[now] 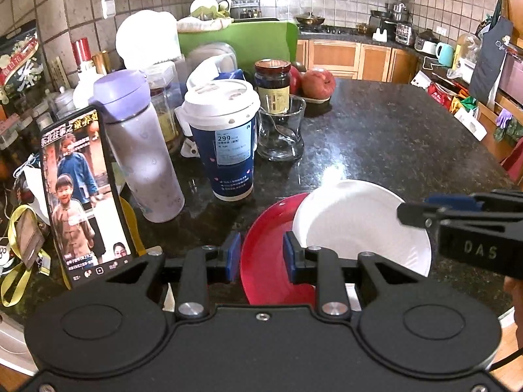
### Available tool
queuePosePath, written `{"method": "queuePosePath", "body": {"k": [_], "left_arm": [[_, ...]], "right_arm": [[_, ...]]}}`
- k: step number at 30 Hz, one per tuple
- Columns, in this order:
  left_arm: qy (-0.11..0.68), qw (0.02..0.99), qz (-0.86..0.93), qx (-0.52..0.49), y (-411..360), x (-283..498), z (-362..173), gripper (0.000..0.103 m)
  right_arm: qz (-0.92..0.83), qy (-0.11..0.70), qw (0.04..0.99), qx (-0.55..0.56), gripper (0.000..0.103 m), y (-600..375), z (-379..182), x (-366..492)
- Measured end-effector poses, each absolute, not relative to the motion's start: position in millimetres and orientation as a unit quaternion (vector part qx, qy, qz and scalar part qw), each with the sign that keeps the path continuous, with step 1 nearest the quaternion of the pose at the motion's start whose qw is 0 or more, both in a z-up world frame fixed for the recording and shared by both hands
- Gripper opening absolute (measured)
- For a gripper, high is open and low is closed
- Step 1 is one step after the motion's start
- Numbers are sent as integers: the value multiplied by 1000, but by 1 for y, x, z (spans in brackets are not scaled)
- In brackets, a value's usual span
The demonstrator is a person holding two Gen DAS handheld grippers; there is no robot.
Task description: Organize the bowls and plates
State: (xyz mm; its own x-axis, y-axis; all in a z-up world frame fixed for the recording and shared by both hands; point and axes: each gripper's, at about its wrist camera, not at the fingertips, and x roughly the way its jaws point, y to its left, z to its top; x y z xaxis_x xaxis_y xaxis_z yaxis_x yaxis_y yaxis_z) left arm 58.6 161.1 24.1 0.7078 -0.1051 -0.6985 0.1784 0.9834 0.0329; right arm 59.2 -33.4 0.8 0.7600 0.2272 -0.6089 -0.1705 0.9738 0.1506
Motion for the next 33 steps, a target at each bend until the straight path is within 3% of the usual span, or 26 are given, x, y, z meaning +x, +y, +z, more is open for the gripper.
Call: {"method": "queuePosePath", "body": {"k": [10, 21, 27, 28, 33], "left_arm": [[374, 922, -95, 35, 160, 49, 25, 36], [357, 932, -49, 40, 137, 33, 15, 37], [342, 938, -26, 58, 121, 17, 11, 37], [342, 938, -27, 51, 120, 15, 10, 37], [366, 930, -30, -2, 121, 0, 8, 43]], "right_arm": [[67, 259, 964, -13, 40, -26, 7, 15], [62, 247, 967, 16, 40, -40, 1, -10], [58, 211, 975, 41, 73, -53, -6, -27], [63, 209, 974, 55, 88, -56, -7, -30], [65, 243, 963, 99, 91, -64, -15, -39]]}}
